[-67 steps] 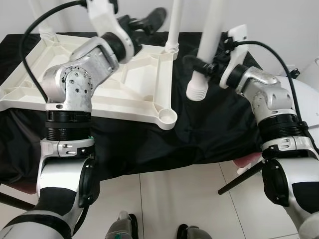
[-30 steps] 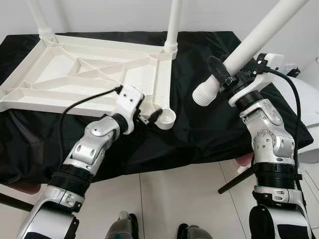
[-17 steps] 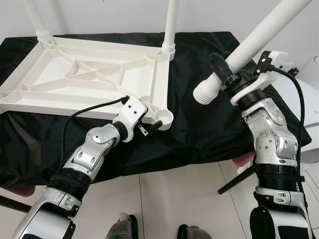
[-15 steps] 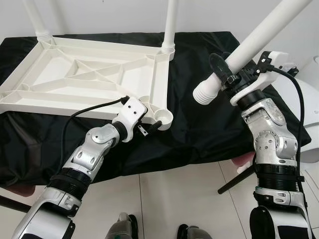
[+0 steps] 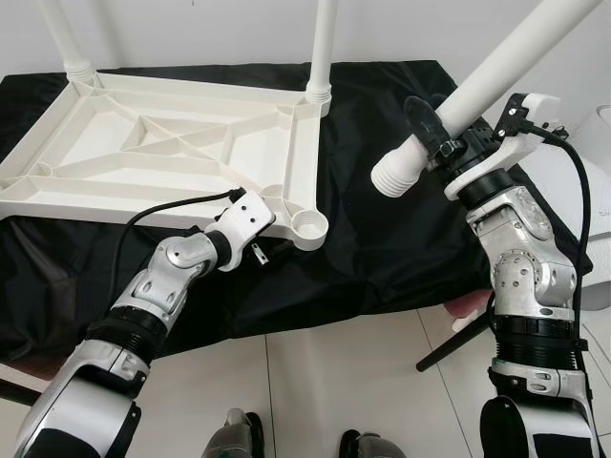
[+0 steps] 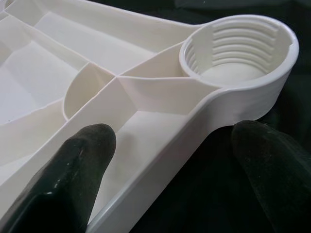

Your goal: Building children table

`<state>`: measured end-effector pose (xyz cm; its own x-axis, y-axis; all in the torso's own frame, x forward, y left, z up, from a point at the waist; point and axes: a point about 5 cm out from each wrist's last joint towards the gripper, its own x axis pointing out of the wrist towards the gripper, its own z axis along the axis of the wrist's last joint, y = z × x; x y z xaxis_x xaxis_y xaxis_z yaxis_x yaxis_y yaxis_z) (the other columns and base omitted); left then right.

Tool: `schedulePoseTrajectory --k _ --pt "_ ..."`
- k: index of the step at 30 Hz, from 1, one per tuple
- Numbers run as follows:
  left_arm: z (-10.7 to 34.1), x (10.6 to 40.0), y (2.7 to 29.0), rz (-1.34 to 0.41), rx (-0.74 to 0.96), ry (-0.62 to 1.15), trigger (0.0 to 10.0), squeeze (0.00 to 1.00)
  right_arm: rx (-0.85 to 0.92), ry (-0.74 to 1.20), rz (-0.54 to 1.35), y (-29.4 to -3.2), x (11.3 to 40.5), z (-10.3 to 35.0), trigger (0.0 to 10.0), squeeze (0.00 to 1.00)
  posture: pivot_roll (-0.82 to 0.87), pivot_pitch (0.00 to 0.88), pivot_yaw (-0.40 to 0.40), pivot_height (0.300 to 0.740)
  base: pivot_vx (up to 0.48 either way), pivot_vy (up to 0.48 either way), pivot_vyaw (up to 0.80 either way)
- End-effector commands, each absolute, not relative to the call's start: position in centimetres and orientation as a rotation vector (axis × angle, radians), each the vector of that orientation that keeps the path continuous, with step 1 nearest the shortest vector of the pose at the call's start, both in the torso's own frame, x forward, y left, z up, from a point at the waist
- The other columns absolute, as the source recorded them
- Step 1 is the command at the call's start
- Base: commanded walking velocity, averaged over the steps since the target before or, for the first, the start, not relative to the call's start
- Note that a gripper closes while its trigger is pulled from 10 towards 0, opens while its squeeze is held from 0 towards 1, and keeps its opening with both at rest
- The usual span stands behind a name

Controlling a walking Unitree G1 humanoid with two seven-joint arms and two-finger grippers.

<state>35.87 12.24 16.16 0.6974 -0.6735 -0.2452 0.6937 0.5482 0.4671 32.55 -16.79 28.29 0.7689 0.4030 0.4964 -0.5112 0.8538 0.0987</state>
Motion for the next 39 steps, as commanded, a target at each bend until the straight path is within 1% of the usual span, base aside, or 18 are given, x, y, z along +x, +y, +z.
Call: schedulePoseTrajectory --k 1,13,14,15,16,19,20,22,23,25,26,28,29,33,34,35,38,39 --pt "15.5 35.8 12.4 -0.828 0.618 0.070 10.0 0.00 0.233 -0.495 0.505 -16.9 32.2 28.6 10.0 0.00 -0.01 0.127 0.011 0.740 0.000 0.000 0.00" --pt "14.5 34.8 9.7 -1.072 0.638 0.098 10.0 0.00 0.222 -0.516 0.492 -17.2 31.8 29.1 10.0 0.00 -0.04 0.112 0.034 0.740 0.000 0.000 0.00" --pt "14.5 34.7 9.5 -1.089 0.631 0.098 6.6 0.00 0.220 -0.518 0.489 -17.2 31.8 29.1 10.0 0.00 -0.04 0.111 0.039 0.740 0.000 0.000 0.00" --pt "14.5 34.7 9.4 -1.100 0.628 0.098 6.6 0.00 0.219 -0.519 0.487 -17.3 31.8 29.1 10.0 0.00 -0.04 0.111 0.039 0.740 0.000 0.000 0.00" --pt "14.6 34.6 9.3 -1.118 0.624 0.094 0.0 0.00 0.216 -0.519 0.484 -17.3 31.7 29.1 10.0 0.00 -0.04 0.111 0.041 0.740 0.000 0.000 0.00" --pt "14.7 34.5 9.1 -1.152 0.619 0.094 0.0 0.00 0.212 -0.518 0.480 -17.4 31.7 29.1 10.0 0.00 -0.04 0.111 0.043 0.740 0.000 0.000 0.00" --pt "14.8 34.4 9.0 -1.175 0.615 0.101 4.0 0.00 0.212 -0.518 0.477 -17.4 31.7 29.1 10.0 0.00 -0.04 0.111 0.044 0.740 0.000 0.000 0.00" --pt "14.8 34.4 9.0 -1.179 0.615 0.103 4.0 0.00 0.213 -0.518 0.477 -17.4 31.7 29.1 10.0 0.00 -0.04 0.112 0.045 0.740 0.000 0.000 0.00" --pt "14.8 34.3 9.0 -1.189 0.622 0.104 8.5 0.00 0.213 -0.518 0.476 -17.4 31.7 29.1 10.0 0.00 -0.04 0.112 0.045 0.740 0.000 0.000 0.00" --pt "14.7 34.3 9.0 -1.197 0.626 0.105 8.5 0.00 0.213 -0.518 0.475 -17.4 31.7 29.1 10.0 0.00 -0.04 0.112 0.045 0.740 0.000 0.000 0.00" --pt "14.6 34.1 8.9 -1.220 0.623 0.112 10.0 0.00 0.214 -0.518 0.474 -17.4 31.7 29.1 10.0 0.00 -0.04 0.114 0.046 0.740 0.000 0.000 0.00" --pt "14.6 34.0 8.9 -1.225 0.622 0.114 10.0 0.00 0.214 -0.518 0.474 -17.4 31.7 29.1 10.0 0.00 -0.04 0.114 0.046 0.740 0.000 0.000 0.00" --pt "14.5 33.9 8.8 -1.237 0.618 0.113 0.4 0.00 0.215 -0.520 0.474 -17.4 31.7 29.2 10.0 0.00 -0.04 0.115 0.047 0.740 0.000 0.000 0.00" --pt "14.5 33.7 8.6 -1.253 0.613 0.116 0.9 0.00 0.214 -0.521 0.473 -17.4 31.7 29.2 10.0 0.00 -0.03 0.118 0.047 0.740 0.000 0.000 0.00" --pt "14.5 33.5 8.5 -1.270 0.615 0.115 0.1 0.00 0.214 -0.521 0.472 -17.4 31.7 29.2 10.0 0.00 -0.03 0.119 0.047 0.740 0.000 0.000 0.00" --pt "14.5 33.3 8.3 -1.287 0.618 0.115 2.5 0.00 0.212 -0.522 0.471 -17.5 31.7 29.2 10.0 0.00 -0.03 0.121 0.048 0.740 0.000 0.000 0.00" --pt "14.5 33.2 8.1 -1.298 0.620 0.114 2.5 0.00 0.210 -0.523 0.470 -17.5 31.7 29.3 10.0 0.00 -0.03 0.121 0.048 0.740 0.000 0.000 0.00" --pt "14.5 32.8 7.9 -1.324 0.620 0.108 0.0 0.00 0.209 -0.523 0.469 -17.5 31.7 29.3 10.0 0.00 -0.03 0.126 0.048 0.740 0.000 0.000 0.00"
